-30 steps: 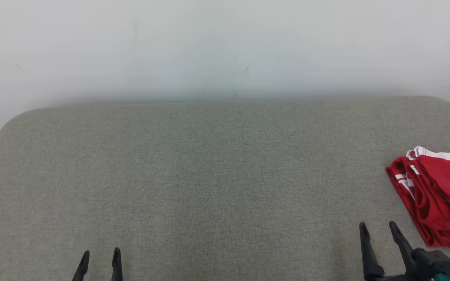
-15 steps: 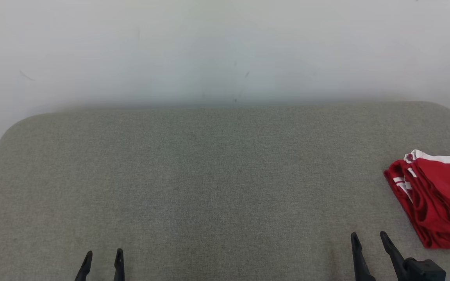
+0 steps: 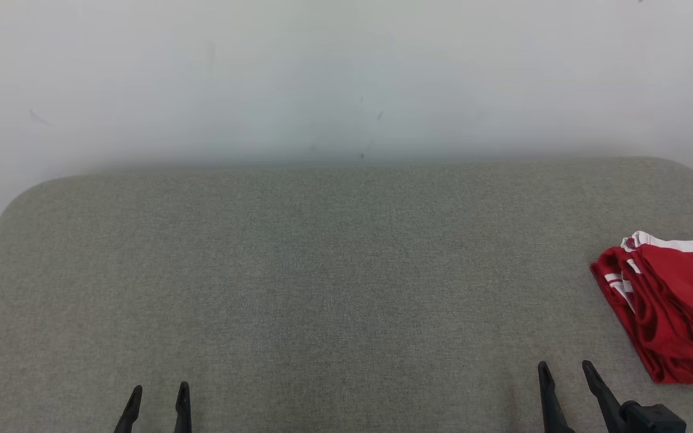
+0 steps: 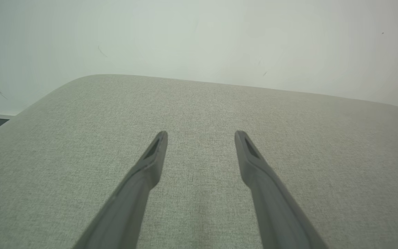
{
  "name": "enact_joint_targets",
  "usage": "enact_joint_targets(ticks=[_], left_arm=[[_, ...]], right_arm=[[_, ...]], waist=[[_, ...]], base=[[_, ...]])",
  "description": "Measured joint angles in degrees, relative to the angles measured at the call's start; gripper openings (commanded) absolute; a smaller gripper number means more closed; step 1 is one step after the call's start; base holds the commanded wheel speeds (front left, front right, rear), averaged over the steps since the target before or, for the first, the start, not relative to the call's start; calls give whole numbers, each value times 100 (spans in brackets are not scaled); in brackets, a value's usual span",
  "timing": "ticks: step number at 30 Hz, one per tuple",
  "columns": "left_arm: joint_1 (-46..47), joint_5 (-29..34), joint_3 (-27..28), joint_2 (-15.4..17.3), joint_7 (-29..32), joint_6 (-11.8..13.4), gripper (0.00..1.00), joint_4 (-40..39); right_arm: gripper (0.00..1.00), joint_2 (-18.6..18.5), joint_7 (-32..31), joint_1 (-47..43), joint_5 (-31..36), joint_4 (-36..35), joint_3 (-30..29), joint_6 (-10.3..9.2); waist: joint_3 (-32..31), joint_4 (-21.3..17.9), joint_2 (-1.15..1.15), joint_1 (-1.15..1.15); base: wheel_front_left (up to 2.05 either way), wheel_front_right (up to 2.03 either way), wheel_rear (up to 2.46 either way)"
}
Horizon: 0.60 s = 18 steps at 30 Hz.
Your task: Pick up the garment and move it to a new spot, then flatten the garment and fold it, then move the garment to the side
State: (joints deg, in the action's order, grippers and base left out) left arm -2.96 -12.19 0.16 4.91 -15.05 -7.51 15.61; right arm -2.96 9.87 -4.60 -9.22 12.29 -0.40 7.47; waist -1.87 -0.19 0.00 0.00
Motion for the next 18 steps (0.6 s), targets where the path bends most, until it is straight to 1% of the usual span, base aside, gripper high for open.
enact_joint_targets(ticks=[15,16,18], left_arm=[[-1,-8,-22,-15,0,-3,100,35],[-32,-8,-24,-24,2,-4,0,81],[-82,-9,-25,-47,4,-5,0,188]], right_arm=[[100,1,24,-4,-85,59,30,0],[0,2,22,-19,-85,109,30,0],[0,4,15,-68,-86,215,36,0]], waist=[[0,0,0,0],[0,0,0,0],[0,0,0,0]], base=[[0,0,0],[0,0,0],[0,0,0]])
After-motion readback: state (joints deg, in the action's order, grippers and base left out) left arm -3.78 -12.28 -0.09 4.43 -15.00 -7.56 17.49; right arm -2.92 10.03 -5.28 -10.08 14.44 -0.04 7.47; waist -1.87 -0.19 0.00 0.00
